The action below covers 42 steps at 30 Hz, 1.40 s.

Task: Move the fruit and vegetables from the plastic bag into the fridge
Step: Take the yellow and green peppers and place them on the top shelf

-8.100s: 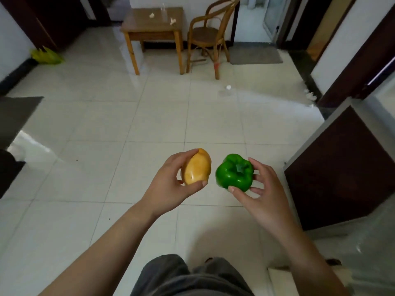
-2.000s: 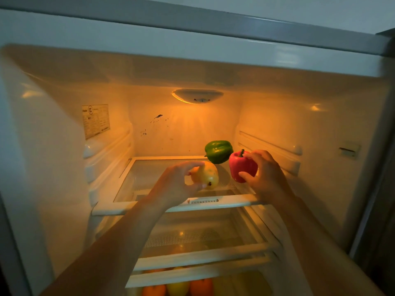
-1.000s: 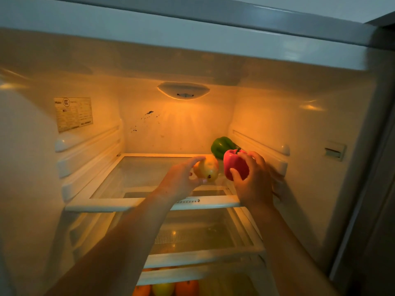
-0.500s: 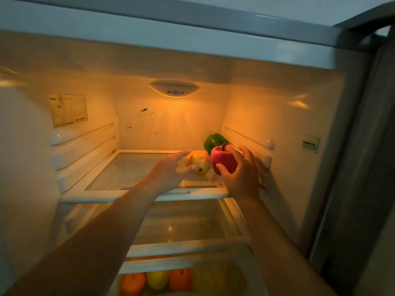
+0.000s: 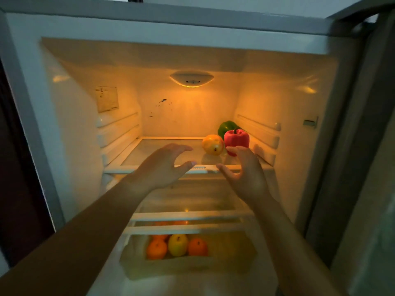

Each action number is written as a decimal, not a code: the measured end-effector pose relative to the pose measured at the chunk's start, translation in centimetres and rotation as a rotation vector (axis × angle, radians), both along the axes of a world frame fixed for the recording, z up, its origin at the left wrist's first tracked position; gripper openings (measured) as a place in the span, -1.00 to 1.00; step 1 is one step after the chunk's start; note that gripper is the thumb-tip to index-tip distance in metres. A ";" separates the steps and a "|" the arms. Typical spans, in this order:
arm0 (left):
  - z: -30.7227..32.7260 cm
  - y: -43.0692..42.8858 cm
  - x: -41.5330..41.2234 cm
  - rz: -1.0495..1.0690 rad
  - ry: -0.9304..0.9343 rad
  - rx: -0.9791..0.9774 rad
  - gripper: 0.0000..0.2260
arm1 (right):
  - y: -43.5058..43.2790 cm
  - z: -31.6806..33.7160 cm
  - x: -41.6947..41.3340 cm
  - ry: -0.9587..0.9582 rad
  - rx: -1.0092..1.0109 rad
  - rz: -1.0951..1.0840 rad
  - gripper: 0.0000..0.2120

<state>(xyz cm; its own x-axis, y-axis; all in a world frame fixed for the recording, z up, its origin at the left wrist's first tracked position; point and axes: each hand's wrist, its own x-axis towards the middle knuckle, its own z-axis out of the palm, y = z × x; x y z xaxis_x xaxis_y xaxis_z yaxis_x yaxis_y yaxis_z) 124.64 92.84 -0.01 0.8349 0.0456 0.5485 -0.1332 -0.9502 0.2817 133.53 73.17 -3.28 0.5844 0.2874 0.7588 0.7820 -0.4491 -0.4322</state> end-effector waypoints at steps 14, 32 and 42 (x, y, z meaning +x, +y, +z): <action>-8.5 -1.4 -15.4 -0.107 0.050 -0.259 -0.61 | -2.0 -4.6 -16.8 0.194 -0.290 -0.043 -0.59; -23.6 -13.2 -31.5 -0.371 0.637 -0.366 -0.61 | -17.0 -18.0 -42.8 0.806 -0.374 -0.274 -0.57; -24.5 -25.7 -31.9 -0.514 0.746 -0.233 -0.63 | -27.4 -19.9 -46.2 1.039 -0.401 -0.244 -0.53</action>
<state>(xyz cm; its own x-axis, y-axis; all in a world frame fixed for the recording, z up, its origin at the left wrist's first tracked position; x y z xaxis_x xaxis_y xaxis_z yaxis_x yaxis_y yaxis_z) 92.72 67.14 -24.48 0.9157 -0.3855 -0.1137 -0.2294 -0.7335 0.6398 87.32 45.81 -23.22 0.9500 0.1927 -0.2455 0.0029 -0.7919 -0.6106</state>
